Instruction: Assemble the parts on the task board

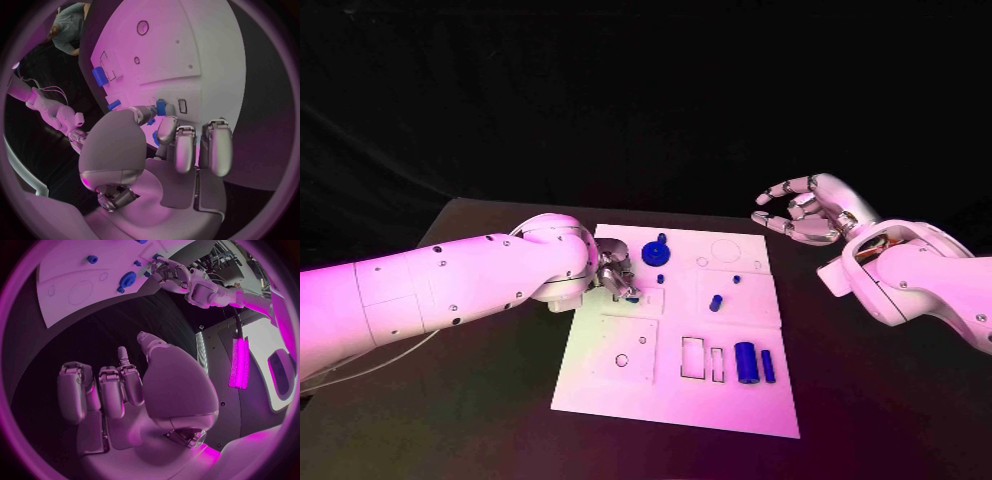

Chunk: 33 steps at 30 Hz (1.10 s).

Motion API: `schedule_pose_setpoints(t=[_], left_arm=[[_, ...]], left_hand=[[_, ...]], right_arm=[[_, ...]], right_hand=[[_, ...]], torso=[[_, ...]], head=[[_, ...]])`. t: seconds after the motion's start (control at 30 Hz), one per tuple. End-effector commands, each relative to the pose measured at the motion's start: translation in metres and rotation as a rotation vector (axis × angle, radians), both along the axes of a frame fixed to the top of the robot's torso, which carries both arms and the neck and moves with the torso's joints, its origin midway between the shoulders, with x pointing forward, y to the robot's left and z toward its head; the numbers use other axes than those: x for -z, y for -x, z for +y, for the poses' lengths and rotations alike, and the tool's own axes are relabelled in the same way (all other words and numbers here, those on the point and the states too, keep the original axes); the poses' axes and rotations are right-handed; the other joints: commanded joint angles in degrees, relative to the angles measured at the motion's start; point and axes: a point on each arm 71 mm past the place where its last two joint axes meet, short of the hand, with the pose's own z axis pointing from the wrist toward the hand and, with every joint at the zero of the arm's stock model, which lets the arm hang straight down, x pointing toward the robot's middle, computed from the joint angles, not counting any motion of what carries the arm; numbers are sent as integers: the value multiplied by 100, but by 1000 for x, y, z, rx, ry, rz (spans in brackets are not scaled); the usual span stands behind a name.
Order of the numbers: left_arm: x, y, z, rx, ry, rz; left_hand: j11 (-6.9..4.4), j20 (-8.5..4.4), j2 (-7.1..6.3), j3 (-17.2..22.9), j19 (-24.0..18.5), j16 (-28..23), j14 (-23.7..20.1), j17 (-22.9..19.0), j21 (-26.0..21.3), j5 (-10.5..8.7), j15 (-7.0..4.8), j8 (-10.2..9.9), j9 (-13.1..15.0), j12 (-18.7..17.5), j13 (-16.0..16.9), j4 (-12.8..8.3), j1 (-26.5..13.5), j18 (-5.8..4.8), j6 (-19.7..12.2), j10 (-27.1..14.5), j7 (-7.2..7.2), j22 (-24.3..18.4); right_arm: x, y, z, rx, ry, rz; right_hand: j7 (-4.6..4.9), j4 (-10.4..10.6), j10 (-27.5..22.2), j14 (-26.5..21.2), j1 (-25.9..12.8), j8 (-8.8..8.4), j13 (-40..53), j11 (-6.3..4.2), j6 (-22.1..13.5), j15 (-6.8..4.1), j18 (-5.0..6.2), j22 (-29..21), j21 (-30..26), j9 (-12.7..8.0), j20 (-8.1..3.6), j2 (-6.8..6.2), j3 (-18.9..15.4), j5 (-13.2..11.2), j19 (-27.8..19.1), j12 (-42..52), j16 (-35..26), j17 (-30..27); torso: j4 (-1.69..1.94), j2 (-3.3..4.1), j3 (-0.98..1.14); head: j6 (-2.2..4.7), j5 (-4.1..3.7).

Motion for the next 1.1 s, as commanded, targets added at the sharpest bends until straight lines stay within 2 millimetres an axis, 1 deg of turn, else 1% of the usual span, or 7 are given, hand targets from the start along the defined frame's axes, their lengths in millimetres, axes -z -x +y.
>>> schedule_pose_setpoints(t=[0.03, 0.17, 0.33, 0.53, 0.77, 0.87, 1.1], left_arm=[[4, 2, 0, 12, -24, 21], [4, 2, 0, 7, -23, 22], [4, 2, 0, 3, -20, 27], [4, 3, -1, -2, -13, 38], [5, 3, 0, -9, -12, 48], [5, 3, 0, -12, -14, 51], [5, 3, 0, -16, -15, 52]], left_hand=[[-12, -32, 36, 1042, 19, 20, 596, 1508, 4, 31, -47, 13, -7, 14, -8, -1020, 46, -38, 116, 24, -68, 257], [-14, -34, 38, 1057, 17, 20, 596, 1508, 1, 37, -49, 16, -4, 23, 5, -1024, 39, -37, 121, 33, -70, 251], [-15, -35, 38, 1070, 17, 20, 596, 1508, 0, 44, -50, 18, 0, 25, 7, -1029, 30, -37, 124, 36, -71, 250], [-26, -41, 19, 1107, 31, 20, 596, 1508, 9, 84, -59, 38, 26, 45, 31, -1015, -102, -42, 157, 68, -89, 273], [-99, -80, -50, 933, 58, 20, 596, 1508, 21, 35, -119, 49, 58, 108, 107, -837, -537, -50, 268, 145, -191, 313], [-122, -102, -81, 758, 68, 20, 596, 1508, 25, -13, -140, 41, 56, 136, 142, -700, -748, -53, 341, 168, -217, 329], [-136, -119, -61, 603, 84, 20, 596, 1508, 33, -46, -156, 16, 50, 140, 152, -543, -933, -60, 398, 172, -231, 355]], right_arm=[[0, 1, 1, -16, 12, -11], [0, 1, 1, -16, 12, -11], [0, 1, 1, -15, 12, -11], [0, 1, 1, -14, 12, -11], [0, 1, 0, -13, 12, -12], [0, 1, 0, -13, 12, -12], [-1, 2, 1, -14, 11, -13]], right_hand=[[-28, 39, -4, 589, -31, 22, 761, -32, -15, -29, 109, 792, -22, 9, -37, -19, 1, 28, 24, 21, 24, 1475], [-28, 39, -4, 589, -31, 22, 761, -32, -15, -29, 109, 792, -22, 9, -37, -19, 1, 28, 24, 21, 24, 1475], [-28, 39, -4, 589, -31, 22, 761, -32, -15, -29, 109, 792, -22, 9, -37, -19, 1, 28, 24, 21, 24, 1475], [-29, 46, -6, 589, -39, 25, 759, -33, -14, -29, 109, 790, -25, 9, -37, -18, -1, 29, 22, 19, 23, 1472], [-29, 46, -6, 589, -39, 25, 759, -33, -14, -29, 109, 790, -25, 9, -37, -18, -1, 29, 22, 19, 23, 1472], [-29, 54, -7, 588, -46, 28, 757, -33, -15, -30, 111, 784, -32, 9, -37, -19, -4, 30, 18, 18, 22, 1468], [-29, 54, -7, 588, -46, 28, 757, -33, -15, -30, 111, 784, -32, 9, -37, -19, -4, 30, 18, 18, 22, 1468]], torso=[[-8, 2, 2], [-1, 2, 1], [-5, 3, 3], [-6, 2, 2], [-2, 2, 3], [-3, 3, 5], [-4, 4, 5]], head=[[-7, 19], [-3, 11], [-11, 17], [-19, 17], [-26, 15], [-28, 18], [-32, 15]])
